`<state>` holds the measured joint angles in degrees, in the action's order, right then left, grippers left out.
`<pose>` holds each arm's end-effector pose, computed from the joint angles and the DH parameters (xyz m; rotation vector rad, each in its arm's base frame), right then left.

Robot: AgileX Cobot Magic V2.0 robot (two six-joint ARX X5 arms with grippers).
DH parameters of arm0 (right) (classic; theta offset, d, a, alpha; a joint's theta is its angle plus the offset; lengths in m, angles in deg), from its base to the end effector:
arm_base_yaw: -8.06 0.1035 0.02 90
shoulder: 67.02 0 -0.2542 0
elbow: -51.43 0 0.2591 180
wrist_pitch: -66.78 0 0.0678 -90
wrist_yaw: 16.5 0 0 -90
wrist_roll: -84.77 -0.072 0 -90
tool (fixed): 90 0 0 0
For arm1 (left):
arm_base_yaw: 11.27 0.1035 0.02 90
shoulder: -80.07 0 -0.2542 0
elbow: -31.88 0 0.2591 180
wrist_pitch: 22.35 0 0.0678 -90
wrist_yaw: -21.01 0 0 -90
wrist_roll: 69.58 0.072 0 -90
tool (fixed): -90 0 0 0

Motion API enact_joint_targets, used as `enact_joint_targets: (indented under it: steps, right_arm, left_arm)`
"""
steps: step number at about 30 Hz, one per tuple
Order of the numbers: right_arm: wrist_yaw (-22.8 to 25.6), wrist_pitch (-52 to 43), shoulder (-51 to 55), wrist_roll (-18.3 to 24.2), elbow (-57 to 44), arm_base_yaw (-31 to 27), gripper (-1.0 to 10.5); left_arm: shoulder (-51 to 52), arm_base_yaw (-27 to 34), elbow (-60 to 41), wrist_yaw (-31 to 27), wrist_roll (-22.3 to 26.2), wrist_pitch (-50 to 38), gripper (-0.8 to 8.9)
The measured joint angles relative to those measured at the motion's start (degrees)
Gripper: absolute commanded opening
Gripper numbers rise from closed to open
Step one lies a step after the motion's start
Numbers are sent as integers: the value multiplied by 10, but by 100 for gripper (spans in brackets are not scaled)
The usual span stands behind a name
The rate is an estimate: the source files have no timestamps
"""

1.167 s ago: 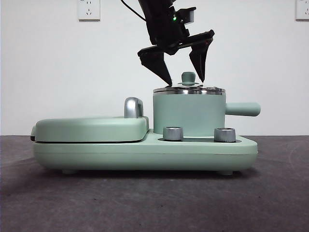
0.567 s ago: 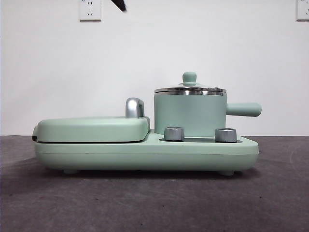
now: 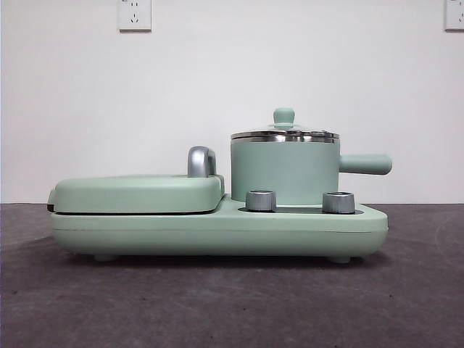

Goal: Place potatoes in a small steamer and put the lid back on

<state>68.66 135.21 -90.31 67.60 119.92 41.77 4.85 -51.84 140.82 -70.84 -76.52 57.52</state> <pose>0.0776 0.0591 0.3328 0.1816 0.4951 0.5969 0.2047 -0.1722 0.3923 0.1858 0.8000 -0.5894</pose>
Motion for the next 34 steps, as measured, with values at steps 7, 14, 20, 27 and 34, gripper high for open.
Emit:
enact_joint_targets:
  steps: [7, 14, 20, 27, 34]
  right_arm:
    - [-15, -21, -43, 22, 0, 0, 384]
    - [-29, -26, -70, 25, 0, 0, -14]
    - [-28, -26, -71, 33, 0, 0, 19]
    - [-27, -26, -71, 34, 0, 0, 19]
    - [-27, -26, -71, 34, 0, 0, 19]
  left_arm:
    - [195, -9, -238, 2, -32, -120, 515]
    - [307, -9, -351, 2, -38, -159, 16]
    - [312, -9, -363, 2, -43, -153, 6]
    - [313, -9, -363, 2, -43, -153, 6]
    - [314, -9, -365, 2, -43, -159, 6]
